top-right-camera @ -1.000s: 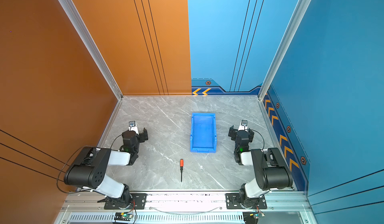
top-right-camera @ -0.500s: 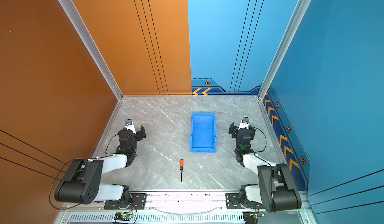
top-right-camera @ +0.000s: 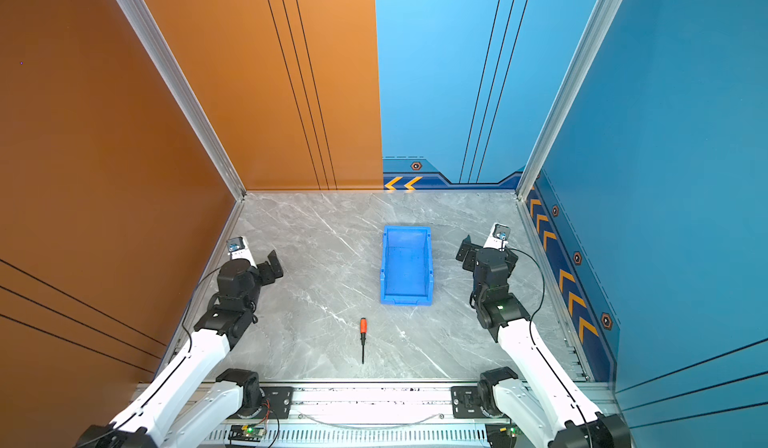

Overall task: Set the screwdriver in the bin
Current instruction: 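Move the right gripper toward the red-handled screwdriver while the left arm lifts slightly, then lower the right gripper over the screwdriver handle and close on it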

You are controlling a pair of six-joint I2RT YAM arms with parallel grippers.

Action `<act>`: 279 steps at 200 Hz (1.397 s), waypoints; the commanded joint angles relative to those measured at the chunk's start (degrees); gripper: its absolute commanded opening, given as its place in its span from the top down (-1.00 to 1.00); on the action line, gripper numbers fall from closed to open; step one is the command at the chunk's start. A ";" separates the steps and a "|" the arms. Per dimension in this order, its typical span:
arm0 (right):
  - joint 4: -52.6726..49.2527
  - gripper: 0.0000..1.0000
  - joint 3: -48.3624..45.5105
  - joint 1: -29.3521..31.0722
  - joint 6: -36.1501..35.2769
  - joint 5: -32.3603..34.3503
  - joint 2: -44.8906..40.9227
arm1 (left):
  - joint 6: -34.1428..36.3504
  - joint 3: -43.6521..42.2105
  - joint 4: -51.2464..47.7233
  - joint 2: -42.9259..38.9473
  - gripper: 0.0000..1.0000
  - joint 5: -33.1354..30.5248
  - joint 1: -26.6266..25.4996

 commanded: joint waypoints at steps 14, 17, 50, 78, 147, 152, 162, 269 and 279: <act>-20.00 -0.99 6.14 0.80 5.71 -2.25 0.11 | -9.03 4.45 -24.07 -7.55 -0.96 5.53 -1.33; -20.94 -1.00 6.88 0.87 5.79 -2.97 0.32 | -9.58 4.86 -25.32 -8.13 -0.96 6.14 -1.43; -30.92 -1.00 13.96 2.40 6.66 -8.12 3.19 | -12.40 9.28 -36.65 -12.21 -0.96 14.69 -2.01; -36.01 -1.00 16.44 5.33 9.16 -11.74 5.30 | -15.17 12.29 -42.33 -12.71 -0.96 16.93 -4.35; -42.53 -1.00 20.91 22.29 20.39 -5.99 10.60 | -26.53 9.04 -43.69 -13.26 -0.96 26.30 -6.53; -42.75 -1.00 21.28 23.69 21.38 -5.35 11.01 | -26.98 8.77 -43.76 -13.54 -0.96 26.57 -6.90; -43.05 -1.00 21.82 26.48 23.16 -4.13 11.95 | -27.71 7.76 -43.78 -14.19 -0.96 26.66 -7.59; -42.00 -0.97 29.10 50.04 36.28 -2.71 30.45 | -29.23 1.80 -42.12 -16.75 -0.96 21.88 -8.69; -41.83 -0.97 29.70 50.69 36.81 -3.83 32.46 | -29.35 1.56 -42.01 -16.88 -0.96 21.88 -8.64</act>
